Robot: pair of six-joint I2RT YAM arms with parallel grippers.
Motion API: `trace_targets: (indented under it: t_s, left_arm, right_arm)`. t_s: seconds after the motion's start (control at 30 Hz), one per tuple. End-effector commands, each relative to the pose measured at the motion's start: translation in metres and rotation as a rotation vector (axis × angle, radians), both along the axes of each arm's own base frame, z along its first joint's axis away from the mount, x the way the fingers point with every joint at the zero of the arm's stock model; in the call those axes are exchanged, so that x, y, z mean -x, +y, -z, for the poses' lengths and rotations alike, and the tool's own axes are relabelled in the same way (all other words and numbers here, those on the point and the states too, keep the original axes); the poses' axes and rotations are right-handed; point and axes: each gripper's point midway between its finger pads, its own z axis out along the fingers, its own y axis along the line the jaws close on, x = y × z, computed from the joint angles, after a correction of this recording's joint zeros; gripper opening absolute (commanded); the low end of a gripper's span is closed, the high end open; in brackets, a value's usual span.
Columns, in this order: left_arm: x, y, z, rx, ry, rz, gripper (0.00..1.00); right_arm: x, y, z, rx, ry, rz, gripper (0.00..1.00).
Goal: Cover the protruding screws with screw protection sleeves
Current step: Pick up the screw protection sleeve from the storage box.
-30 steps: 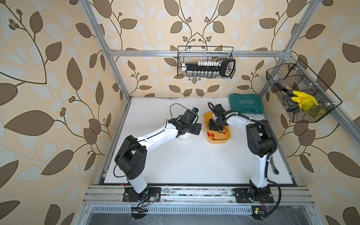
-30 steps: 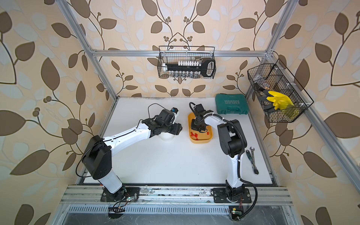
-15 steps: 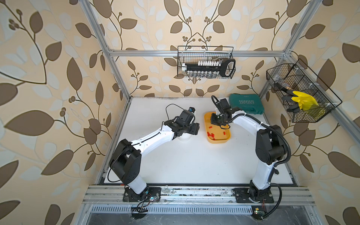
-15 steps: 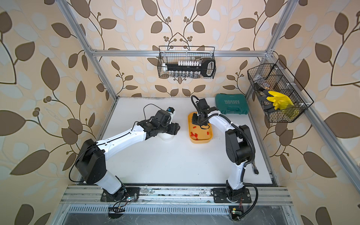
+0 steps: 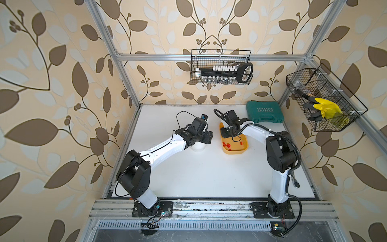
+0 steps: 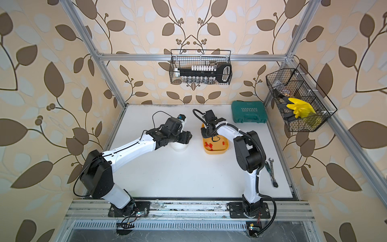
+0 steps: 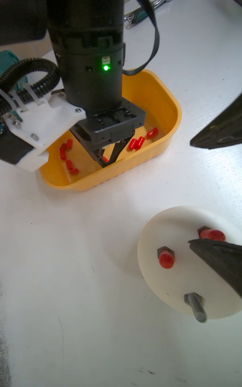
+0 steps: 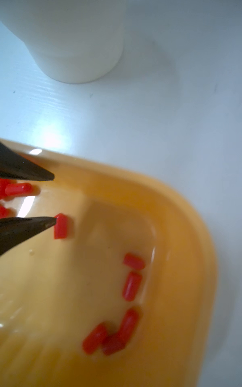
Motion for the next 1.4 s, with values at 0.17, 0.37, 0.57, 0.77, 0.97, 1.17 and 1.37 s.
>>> trace_targets:
  t_s: [0.17, 0.37, 0.57, 0.77, 0.97, 1.17, 1.37]
  left_arm:
    - [-0.002, 0.008, -0.026, 0.029, -0.072, 0.003, 0.71]
    - [0.004, 0.019, -0.036, 0.018, -0.109, -0.002, 0.71]
    - [0.009, 0.035, -0.041, 0.025, -0.146, -0.035, 0.72]
    - [0.010, 0.038, -0.040, 0.034, -0.146, -0.037, 0.72]
    - [0.010, 0.037, -0.040, 0.034, -0.145, -0.033, 0.72]
    - [0.011, 0.038, -0.037, 0.041, -0.140, -0.034, 0.72]
    - [0.012, 0.038, -0.035, 0.038, -0.140, -0.033, 0.72]
  right_arm:
    - [0.008, 0.005, -0.038, 0.005, -0.177, -0.528, 0.41]
    - [0.016, 0.000, -0.046, -0.038, -0.093, -0.765, 0.40]
    - [0.010, -0.021, -0.021, 0.143, -0.067, -0.855, 0.38]
    - [0.010, -0.016, -0.006, 0.153, -0.091, -0.960, 0.38]
    - [0.011, -0.014, 0.017, 0.148, -0.072, -1.045, 0.38]
    - [0.013, -0.016, 0.034, 0.172, -0.044, -1.079, 0.38]
    - [0.007, -0.018, 0.050, 0.212, -0.038, -1.075, 0.39]
